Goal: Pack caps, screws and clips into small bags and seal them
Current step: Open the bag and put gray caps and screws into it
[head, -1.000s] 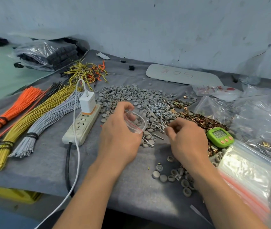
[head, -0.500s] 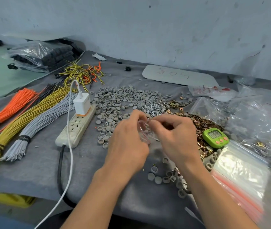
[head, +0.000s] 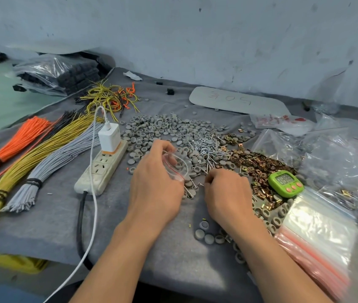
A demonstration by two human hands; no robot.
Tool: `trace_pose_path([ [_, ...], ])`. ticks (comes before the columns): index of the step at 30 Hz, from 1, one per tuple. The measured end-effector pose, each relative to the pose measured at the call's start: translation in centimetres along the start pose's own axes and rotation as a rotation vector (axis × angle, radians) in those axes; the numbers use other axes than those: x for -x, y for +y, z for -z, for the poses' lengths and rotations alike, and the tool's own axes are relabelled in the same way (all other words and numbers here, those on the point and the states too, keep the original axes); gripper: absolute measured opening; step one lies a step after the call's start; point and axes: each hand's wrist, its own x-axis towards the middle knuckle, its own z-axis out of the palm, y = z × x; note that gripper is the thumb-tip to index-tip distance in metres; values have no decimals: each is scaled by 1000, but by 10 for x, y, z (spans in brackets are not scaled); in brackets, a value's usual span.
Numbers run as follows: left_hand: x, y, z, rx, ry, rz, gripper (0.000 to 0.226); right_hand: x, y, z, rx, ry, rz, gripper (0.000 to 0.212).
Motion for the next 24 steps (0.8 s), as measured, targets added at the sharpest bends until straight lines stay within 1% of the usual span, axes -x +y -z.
trace_pose_path([
  [2, 0, -1, 2, 0, -7, 2, 51, 0, 3, 3, -22, 60, -38, 15],
  [3, 0, -1, 2, -6, -11, 3, 51, 1, 4, 5, -92, 95, -55, 14],
  [5, 1, 0, 3, -30, -15, -5, 52, 2, 5, 13, -333, 173, -49, 13],
  [7, 3, 1, 2, -73, -11, -24, 52, 5, 2, 25, -576, 215, 34, 15],
  [9, 4, 2, -1, -102, -18, -43, 53, 9, -2, 39, -725, 195, 158, 18],
  [10, 4, 2, -2, -105, -28, -48, 56, 10, -4, 45, -752, 166, 221, 19],
  [12, 5, 3, -5, -101, -55, -56, 59, 14, -8, 52, -723, 98, 312, 20],
  [17, 8, 7, -9, -62, -106, -134, 48, 22, -16, 46, -600, -5, 429, 26],
  [19, 8, 7, -9, -37, -112, -117, 50, 21, -15, 43, -668, 22, 412, 25],
  [21, 6, 7, -7, -21, -88, -64, 54, 16, -11, 41, -809, 120, 312, 25],
  [22, 4, 7, -5, -11, -66, -39, 55, 12, -7, 40, -839, 185, 240, 24],
  [23, 3, 7, -4, 2, -39, -21, 55, 8, -3, 38, -817, 231, 169, 24],
  [24, 2, 7, -2, 17, -8, -6, 54, 4, 1, 37, -749, 232, 116, 23],
])
